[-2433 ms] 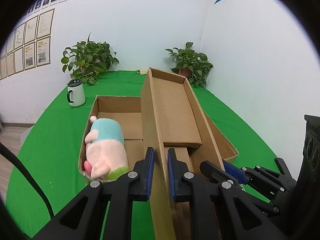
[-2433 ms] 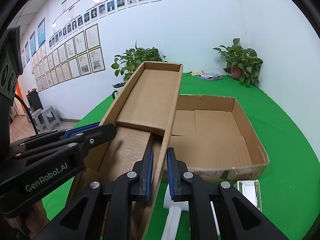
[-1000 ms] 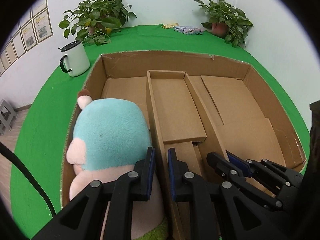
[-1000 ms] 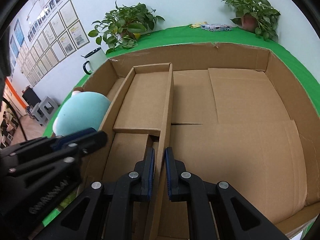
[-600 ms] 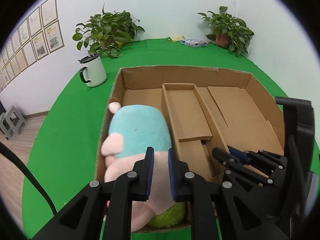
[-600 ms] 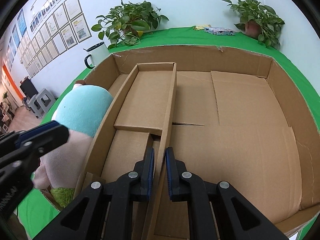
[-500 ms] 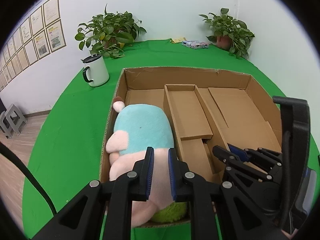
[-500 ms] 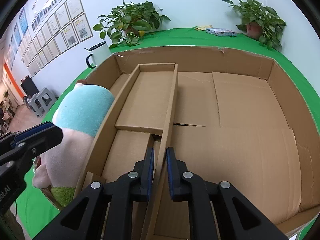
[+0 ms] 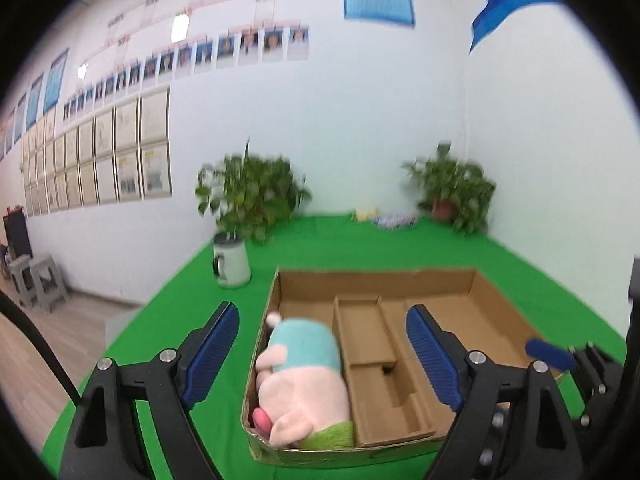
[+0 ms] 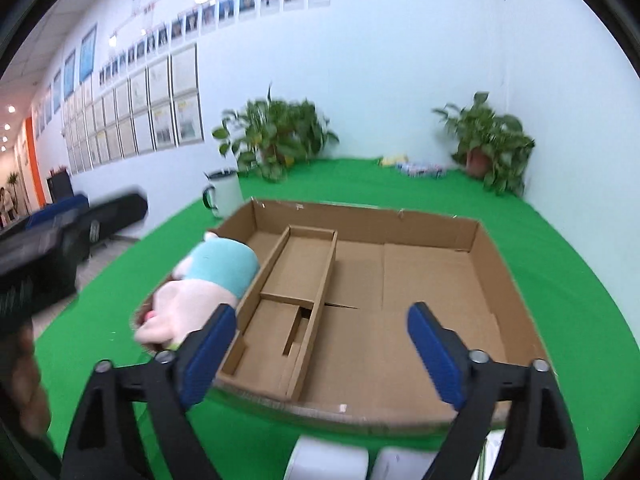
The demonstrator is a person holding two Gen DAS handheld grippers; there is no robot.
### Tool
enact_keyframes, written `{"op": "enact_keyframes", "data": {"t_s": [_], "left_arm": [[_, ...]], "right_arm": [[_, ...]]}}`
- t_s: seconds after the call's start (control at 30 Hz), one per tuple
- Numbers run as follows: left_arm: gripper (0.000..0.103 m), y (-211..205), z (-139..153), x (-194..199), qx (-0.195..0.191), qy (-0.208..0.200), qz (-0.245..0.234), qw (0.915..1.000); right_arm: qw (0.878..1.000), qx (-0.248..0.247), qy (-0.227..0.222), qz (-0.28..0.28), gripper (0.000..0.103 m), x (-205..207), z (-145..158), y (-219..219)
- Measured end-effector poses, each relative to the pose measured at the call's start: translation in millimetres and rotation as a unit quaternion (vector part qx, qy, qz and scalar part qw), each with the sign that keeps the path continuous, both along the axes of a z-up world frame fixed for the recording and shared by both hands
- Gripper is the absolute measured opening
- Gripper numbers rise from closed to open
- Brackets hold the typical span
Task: Organize objects
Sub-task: 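Move the left gripper to the white hair dryer handle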
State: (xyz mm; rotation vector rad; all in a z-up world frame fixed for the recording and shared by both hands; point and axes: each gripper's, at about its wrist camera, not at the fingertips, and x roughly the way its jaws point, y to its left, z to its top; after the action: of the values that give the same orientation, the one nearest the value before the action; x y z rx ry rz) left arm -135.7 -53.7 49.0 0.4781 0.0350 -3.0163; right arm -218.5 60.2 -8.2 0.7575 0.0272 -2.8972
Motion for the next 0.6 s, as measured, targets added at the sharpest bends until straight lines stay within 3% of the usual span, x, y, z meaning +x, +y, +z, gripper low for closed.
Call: {"op": "enact_keyframes", "data": {"t_s": [0.33,0.6], "left_arm": [[0.086,15.7,-2.5,24.9,0.008,-0.013,-0.017,0.9997],[0.086,25.8,-9.0,38.9,0.012,-0.023,-0.038,0.9989]], "right_arm": [[0.999,0.006,0.028,-0.024,0.098,80.2,2.8,16.5],[1.0,-0.002,0.013,-0.019,0.098,104.9,-5.8,36.3]]}}
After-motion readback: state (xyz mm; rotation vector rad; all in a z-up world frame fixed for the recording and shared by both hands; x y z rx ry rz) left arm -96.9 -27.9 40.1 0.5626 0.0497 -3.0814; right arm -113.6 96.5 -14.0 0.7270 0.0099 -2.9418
